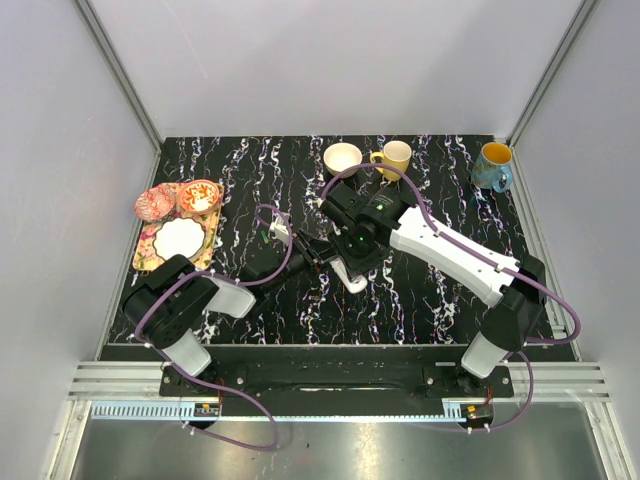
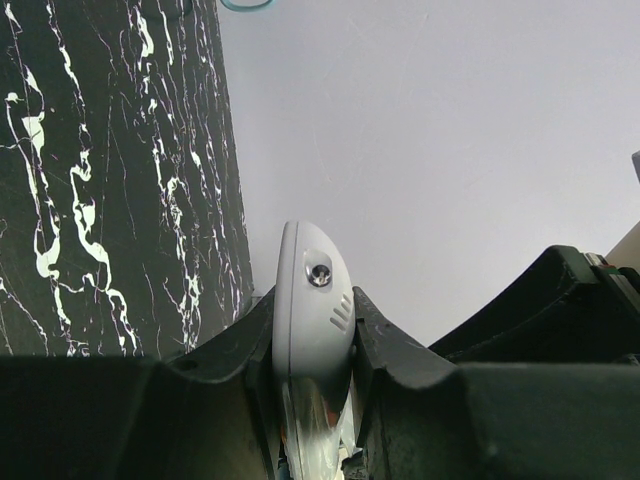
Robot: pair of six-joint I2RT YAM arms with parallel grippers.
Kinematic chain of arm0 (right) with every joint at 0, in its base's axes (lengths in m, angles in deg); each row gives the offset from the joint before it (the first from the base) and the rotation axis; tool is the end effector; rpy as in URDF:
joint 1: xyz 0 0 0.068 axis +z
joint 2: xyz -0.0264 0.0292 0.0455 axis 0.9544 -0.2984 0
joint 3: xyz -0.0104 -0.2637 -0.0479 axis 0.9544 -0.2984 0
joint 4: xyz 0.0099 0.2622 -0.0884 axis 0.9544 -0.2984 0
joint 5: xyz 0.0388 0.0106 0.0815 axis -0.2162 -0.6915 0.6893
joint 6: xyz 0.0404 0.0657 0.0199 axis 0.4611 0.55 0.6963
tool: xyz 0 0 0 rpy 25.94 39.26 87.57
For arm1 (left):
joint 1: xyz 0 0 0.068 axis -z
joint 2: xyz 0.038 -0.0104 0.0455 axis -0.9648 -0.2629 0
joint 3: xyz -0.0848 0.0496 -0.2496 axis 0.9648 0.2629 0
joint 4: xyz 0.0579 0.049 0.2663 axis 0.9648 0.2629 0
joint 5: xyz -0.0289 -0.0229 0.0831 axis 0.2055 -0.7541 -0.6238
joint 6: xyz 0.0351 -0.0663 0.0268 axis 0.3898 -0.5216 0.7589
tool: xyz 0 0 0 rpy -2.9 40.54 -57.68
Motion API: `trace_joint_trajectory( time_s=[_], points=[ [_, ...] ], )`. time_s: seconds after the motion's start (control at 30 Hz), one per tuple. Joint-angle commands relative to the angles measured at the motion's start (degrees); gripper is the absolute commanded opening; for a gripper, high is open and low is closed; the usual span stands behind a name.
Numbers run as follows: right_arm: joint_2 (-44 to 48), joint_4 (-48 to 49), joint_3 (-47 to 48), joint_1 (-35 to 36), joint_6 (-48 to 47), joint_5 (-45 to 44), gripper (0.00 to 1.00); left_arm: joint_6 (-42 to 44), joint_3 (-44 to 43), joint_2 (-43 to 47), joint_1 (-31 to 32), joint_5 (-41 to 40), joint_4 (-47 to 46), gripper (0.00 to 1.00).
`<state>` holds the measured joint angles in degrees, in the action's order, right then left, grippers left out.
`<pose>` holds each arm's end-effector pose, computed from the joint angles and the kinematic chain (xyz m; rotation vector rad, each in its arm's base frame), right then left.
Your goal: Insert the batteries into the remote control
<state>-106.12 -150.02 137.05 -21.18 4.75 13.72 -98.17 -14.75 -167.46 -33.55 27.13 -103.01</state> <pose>0.2201 0.2719 0.2898 -0.8459 2.7344 0.1969 0.2346 -0.2263 0.1546 -0.4904 1.8316 -1.8281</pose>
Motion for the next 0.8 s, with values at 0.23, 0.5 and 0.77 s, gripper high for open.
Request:
trace_joint_trajectory(
  time_s=[0.23,0.5,0.77],
  points=[
    [0.89,3.3,0.62,-0.49,0.23,-1.56,0.41,-1.08,-1.53,0.18,1.07,1.2,-17.59,0.0],
    [1.24,3.22,0.53,-0.49,0.58,-1.47,0.46,-0.99,-1.35,0.18,1.15,0.94,-17.41,0.0],
    [2.12,2.86,0.45,-0.49,0.76,-2.18,0.52,-0.9,-1.35,0.09,1.07,0.67,-17.33,0.0]
  ],
)
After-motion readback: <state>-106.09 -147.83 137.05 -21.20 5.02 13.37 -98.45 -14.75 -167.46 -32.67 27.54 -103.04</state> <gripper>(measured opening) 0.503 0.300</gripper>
